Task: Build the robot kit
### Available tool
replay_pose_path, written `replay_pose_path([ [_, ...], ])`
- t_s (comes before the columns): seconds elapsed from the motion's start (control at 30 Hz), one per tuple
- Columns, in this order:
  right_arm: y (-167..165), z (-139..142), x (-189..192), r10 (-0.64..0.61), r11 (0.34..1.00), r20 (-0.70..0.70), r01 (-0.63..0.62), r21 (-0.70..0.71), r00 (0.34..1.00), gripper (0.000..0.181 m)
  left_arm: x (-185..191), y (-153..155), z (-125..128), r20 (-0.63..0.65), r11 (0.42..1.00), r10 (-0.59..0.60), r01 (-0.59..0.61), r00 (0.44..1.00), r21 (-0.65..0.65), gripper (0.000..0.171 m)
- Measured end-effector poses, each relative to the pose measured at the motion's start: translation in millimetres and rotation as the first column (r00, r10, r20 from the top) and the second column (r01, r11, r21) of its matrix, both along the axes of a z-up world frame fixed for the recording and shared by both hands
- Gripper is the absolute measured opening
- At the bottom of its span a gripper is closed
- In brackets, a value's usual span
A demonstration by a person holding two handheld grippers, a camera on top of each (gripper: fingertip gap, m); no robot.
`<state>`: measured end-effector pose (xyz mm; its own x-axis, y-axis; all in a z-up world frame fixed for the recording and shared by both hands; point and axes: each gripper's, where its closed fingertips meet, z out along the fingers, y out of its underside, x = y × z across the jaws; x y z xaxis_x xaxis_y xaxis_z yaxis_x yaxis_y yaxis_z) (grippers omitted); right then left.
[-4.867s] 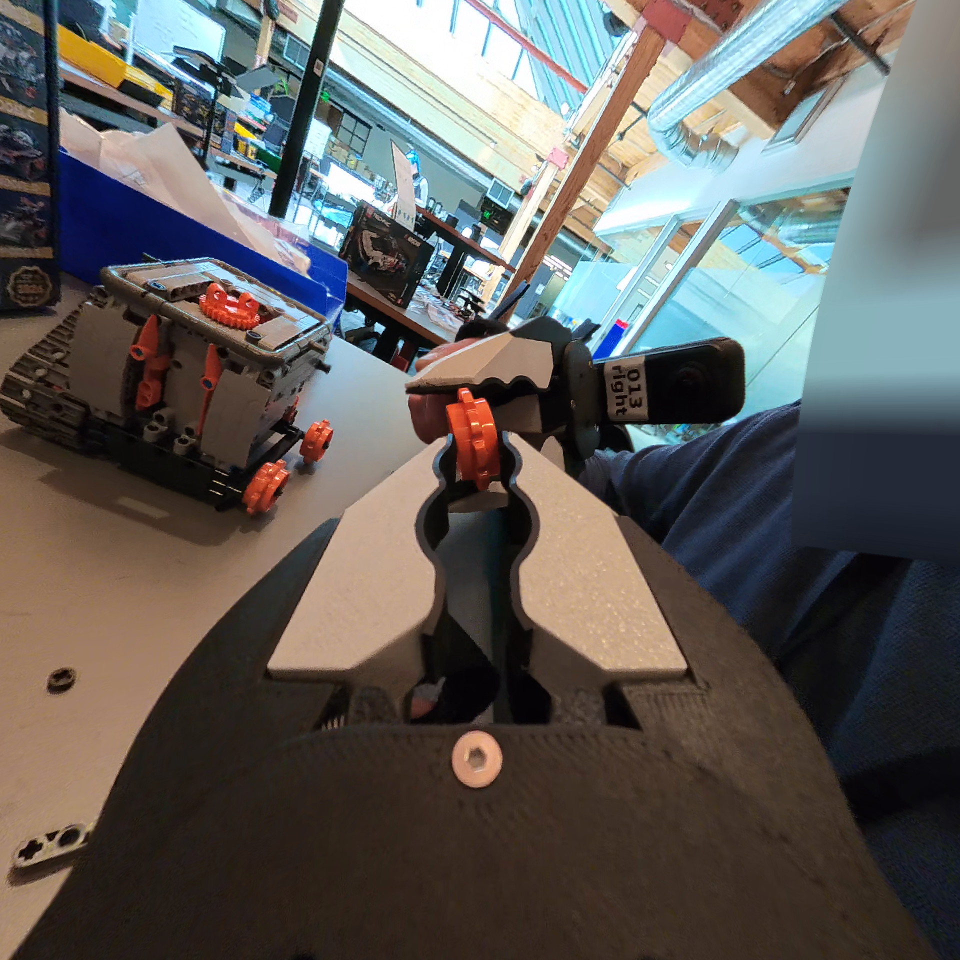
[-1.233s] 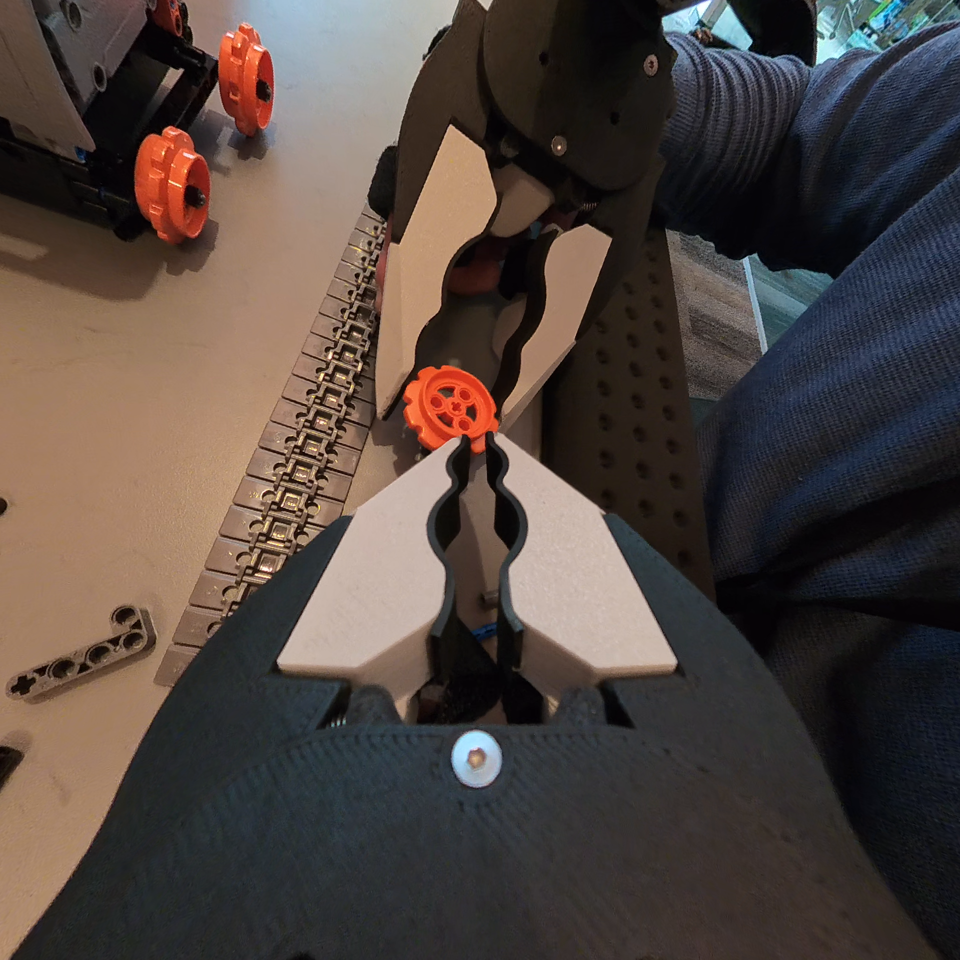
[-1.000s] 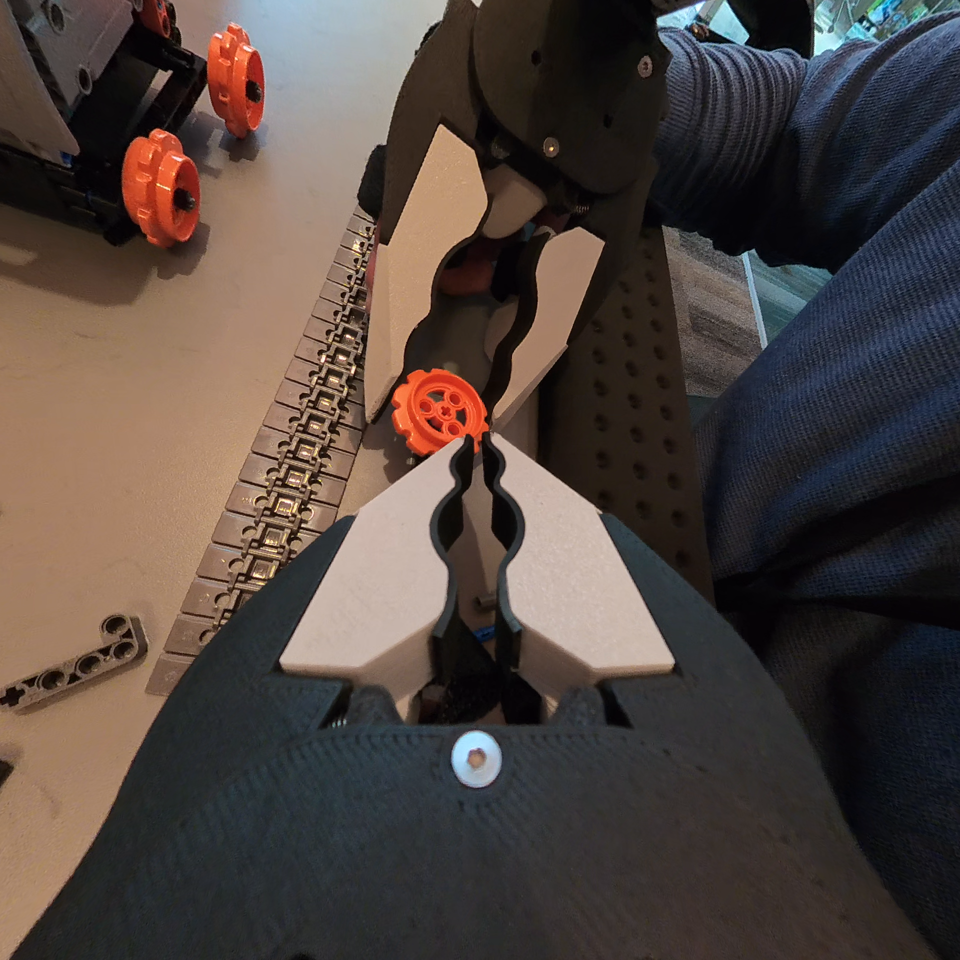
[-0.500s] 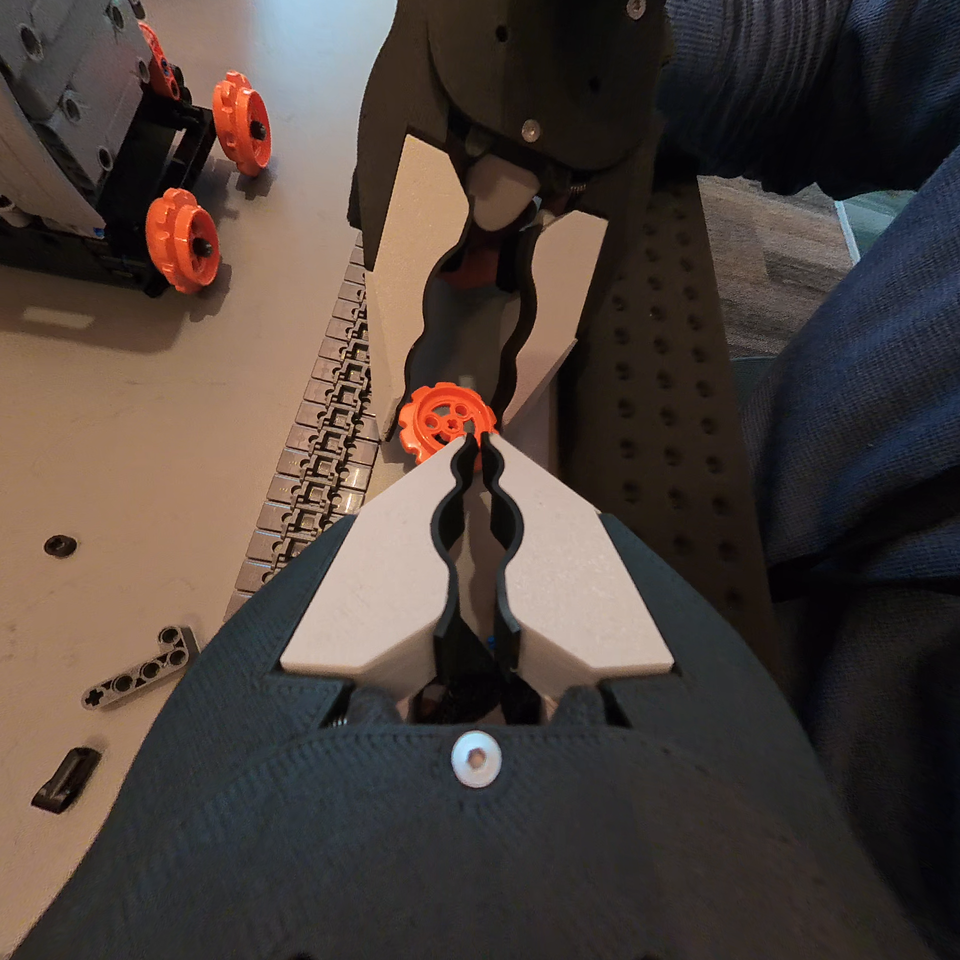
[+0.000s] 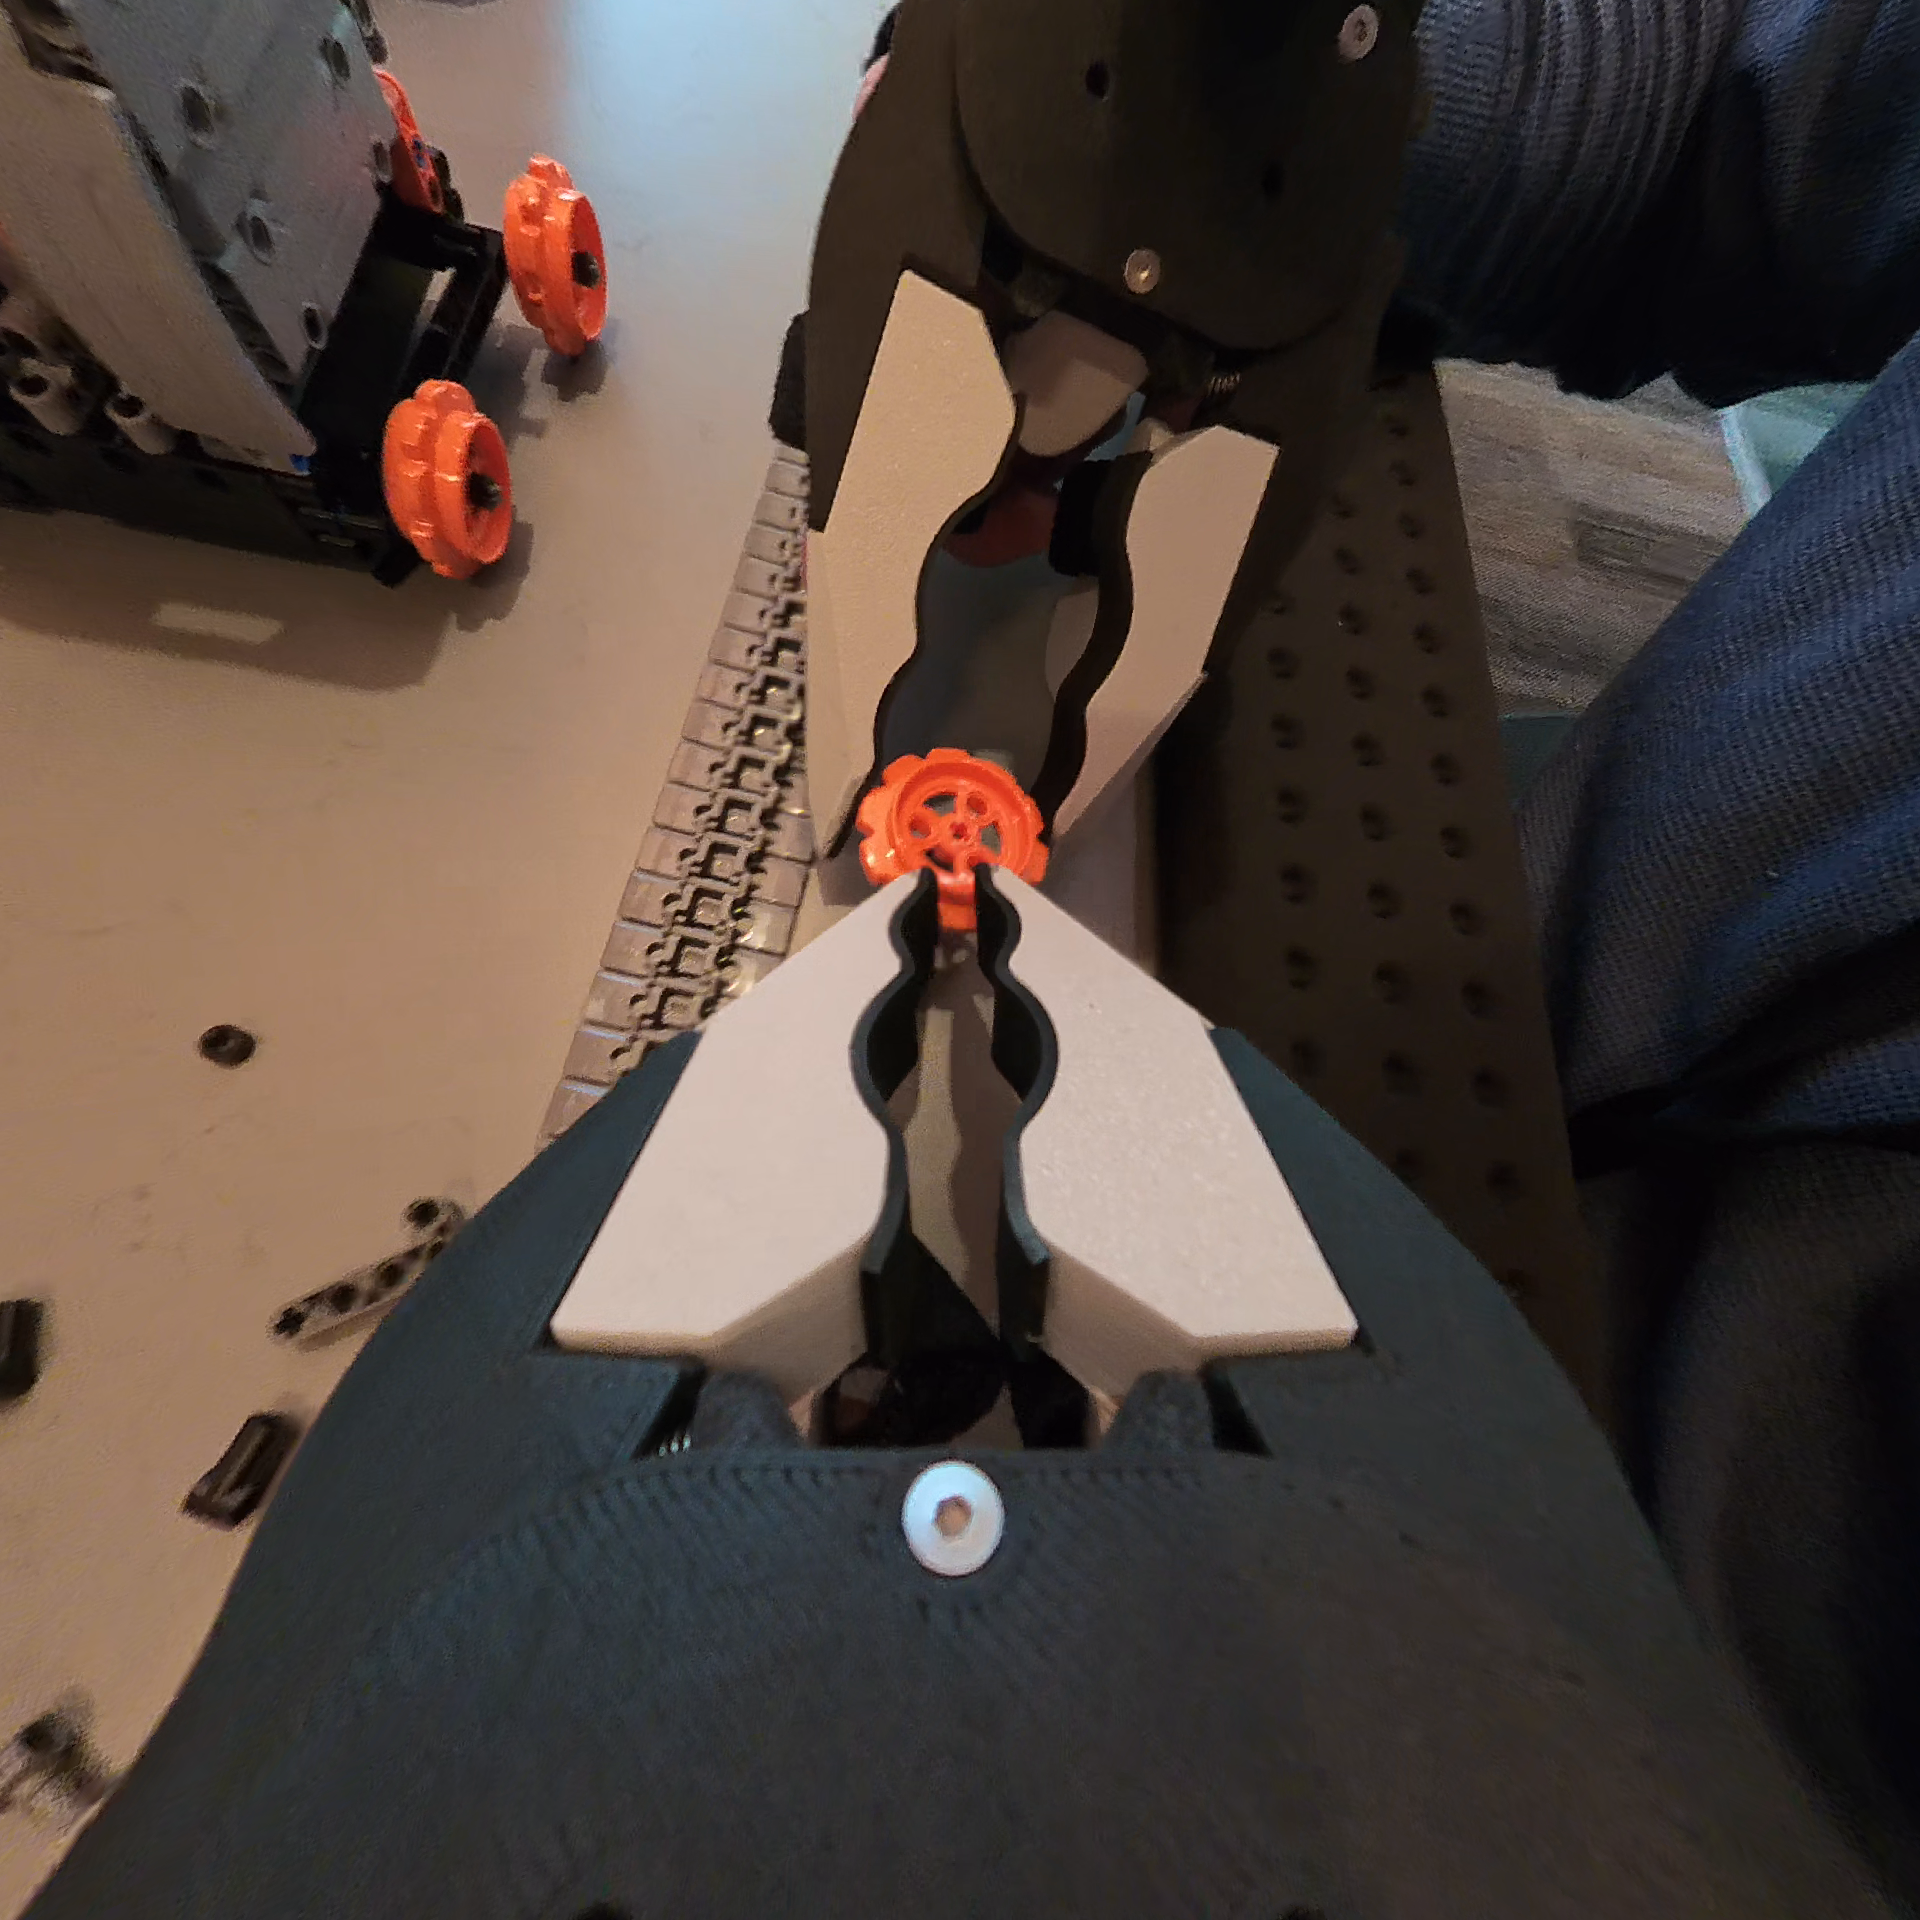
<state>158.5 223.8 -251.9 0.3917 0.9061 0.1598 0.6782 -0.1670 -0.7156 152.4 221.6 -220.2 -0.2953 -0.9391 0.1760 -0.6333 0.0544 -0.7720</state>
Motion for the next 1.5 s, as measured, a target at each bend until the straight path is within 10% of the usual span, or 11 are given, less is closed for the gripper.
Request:
replay_pose_path([
  [1.5, 1, -1, 6, -0.018, 1.0, 0.013, 0.018, -0.014, 1.0, 0.04, 9, 0, -7, 0.042, 0.991, -0.009, 0.004, 0.999, 0.132, 0.025],
])
